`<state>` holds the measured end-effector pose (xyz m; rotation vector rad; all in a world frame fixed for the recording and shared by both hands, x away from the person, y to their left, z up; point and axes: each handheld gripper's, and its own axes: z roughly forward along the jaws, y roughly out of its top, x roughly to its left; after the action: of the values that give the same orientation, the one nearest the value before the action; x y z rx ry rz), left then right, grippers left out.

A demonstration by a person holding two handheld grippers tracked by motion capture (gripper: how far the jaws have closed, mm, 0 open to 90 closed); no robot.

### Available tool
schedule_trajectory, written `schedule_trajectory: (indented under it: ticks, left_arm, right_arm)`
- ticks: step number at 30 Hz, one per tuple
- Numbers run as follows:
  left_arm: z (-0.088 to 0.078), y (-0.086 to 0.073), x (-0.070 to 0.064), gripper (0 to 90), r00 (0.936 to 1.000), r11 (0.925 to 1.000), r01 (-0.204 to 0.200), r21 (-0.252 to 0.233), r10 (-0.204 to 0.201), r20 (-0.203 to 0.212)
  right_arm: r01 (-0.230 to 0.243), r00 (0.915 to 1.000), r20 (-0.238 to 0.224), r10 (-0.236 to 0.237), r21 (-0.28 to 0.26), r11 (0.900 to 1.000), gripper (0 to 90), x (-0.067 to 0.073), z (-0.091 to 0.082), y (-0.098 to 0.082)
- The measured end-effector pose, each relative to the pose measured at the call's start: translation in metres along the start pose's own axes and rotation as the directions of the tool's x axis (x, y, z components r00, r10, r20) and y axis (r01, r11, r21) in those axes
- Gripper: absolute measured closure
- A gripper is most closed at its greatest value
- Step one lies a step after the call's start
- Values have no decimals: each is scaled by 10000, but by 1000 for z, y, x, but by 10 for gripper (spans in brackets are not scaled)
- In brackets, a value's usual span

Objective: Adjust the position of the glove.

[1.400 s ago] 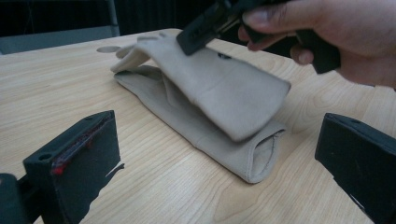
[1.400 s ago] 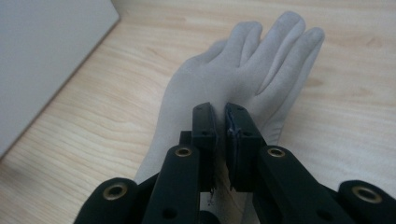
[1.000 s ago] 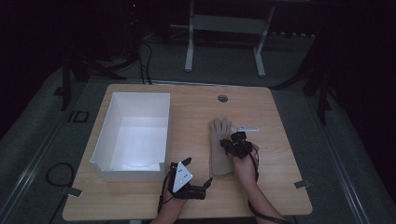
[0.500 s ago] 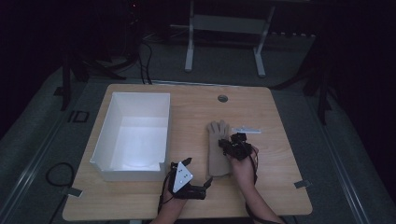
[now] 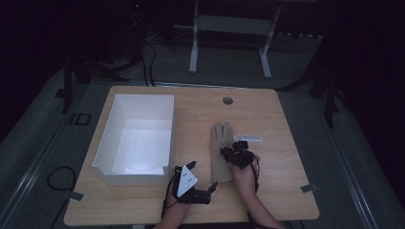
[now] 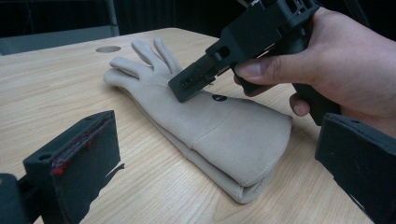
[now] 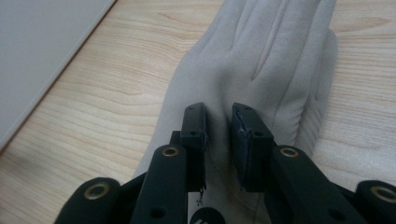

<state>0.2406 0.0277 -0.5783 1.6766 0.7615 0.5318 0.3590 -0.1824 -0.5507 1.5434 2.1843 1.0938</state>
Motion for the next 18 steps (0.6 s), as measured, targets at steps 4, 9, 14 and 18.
schedule_trajectory:
  ticks: [4,9,14,18]
  left_arm:
    - [0,0,1,2,10000,10000,76,19,-76,22]
    - [1,1,0,2,10000,9999,29,127,-29,26]
    - [8,3,-3,2,9986,9975,-281,641,252,457]
    - [15,6,-3,3,9955,9915,-744,1068,675,666]
  right_arm:
    - [118,9998,-182,-121,-179,9998,663,0,-2,-1]
    - [349,9982,-464,-386,-774,9964,463,-6,-22,8]
    - [993,9932,-481,-1056,-1185,9880,228,-25,-41,17]
    - [1118,9877,-962,-1230,-1139,9872,160,-41,-48,19]
